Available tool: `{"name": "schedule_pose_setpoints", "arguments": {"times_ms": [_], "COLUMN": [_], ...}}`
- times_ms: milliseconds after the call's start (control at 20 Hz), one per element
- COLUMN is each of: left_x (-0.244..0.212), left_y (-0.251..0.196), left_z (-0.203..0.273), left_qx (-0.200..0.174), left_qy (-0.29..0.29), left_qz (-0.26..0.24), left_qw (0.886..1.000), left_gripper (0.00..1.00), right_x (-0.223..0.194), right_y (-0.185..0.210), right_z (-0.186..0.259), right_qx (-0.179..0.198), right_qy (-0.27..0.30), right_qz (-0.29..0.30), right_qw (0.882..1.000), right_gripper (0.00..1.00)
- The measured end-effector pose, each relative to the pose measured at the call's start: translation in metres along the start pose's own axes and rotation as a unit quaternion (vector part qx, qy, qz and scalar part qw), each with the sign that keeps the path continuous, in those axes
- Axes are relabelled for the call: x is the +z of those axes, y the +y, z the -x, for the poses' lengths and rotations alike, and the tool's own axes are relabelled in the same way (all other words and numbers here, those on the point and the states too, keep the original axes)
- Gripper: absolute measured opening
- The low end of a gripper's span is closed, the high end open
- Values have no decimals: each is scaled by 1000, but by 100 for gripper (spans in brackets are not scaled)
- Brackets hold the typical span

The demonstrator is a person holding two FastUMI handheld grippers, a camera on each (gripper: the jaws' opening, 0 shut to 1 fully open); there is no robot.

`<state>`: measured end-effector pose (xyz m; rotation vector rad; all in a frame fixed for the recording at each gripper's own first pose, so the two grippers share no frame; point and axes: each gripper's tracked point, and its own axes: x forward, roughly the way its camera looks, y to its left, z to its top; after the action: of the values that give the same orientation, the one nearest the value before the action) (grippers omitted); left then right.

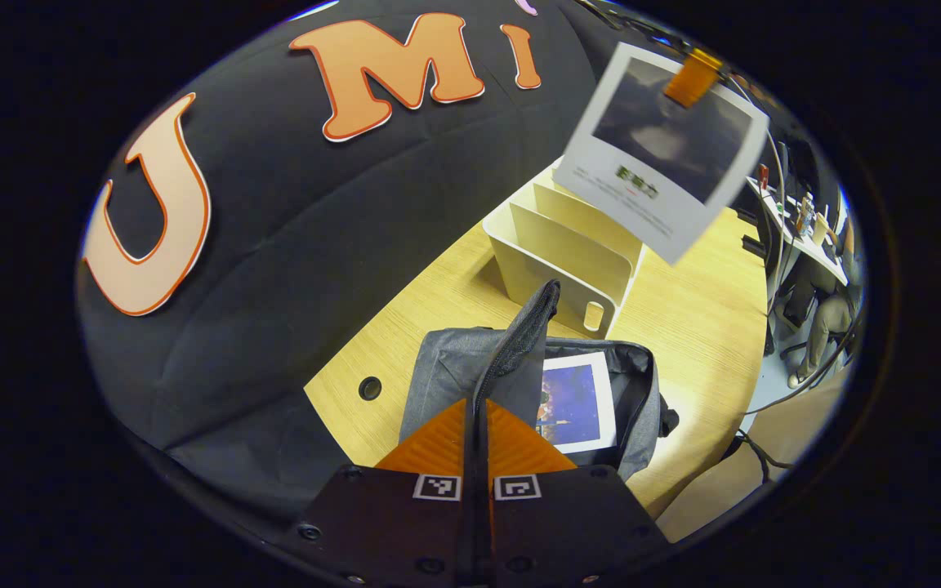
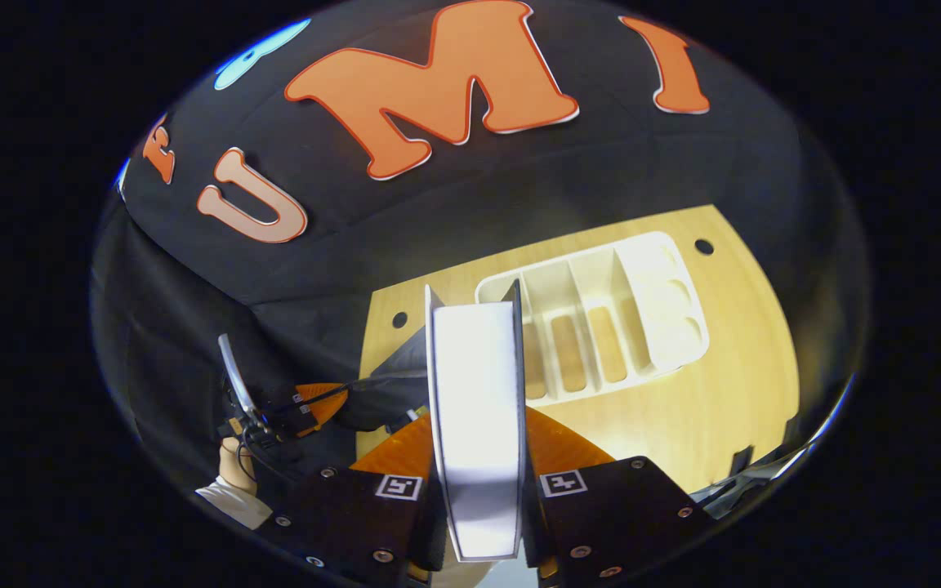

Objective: Open the schoolbag, grab two books from the bookshelf and put them into the schoolbag.

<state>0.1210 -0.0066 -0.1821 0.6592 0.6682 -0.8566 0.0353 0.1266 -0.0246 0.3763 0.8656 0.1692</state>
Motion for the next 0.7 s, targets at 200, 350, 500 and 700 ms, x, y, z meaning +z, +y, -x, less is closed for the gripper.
{"name": "schedule_pose_setpoints", "arguments": {"times_ms": [200, 350, 500, 700], "left_x": [3, 4, 8, 15], "left_y": [3, 3, 1, -1], "left_z": [0, 0, 0, 1], "left_qx": [4, 6, 4, 2], "left_qy": [7, 12, 14, 16], "left_qz": [-11, -13, -22, -30], "left_qw": [1000, 1000, 1000, 999], "left_gripper": [1, 1, 1, 1], "right_x": [-62, -105, -126, -130], "right_y": [-6, -14, -16, -13], "right_z": [-44, -86, -129, -175], "right_qx": [53, 92, 136, 184], "right_qy": [41, 73, 80, 50], "right_qz": [-68, -132, -200, -263], "right_qw": [995, 984, 967, 946], "right_gripper": [38, 38, 38, 37]}}
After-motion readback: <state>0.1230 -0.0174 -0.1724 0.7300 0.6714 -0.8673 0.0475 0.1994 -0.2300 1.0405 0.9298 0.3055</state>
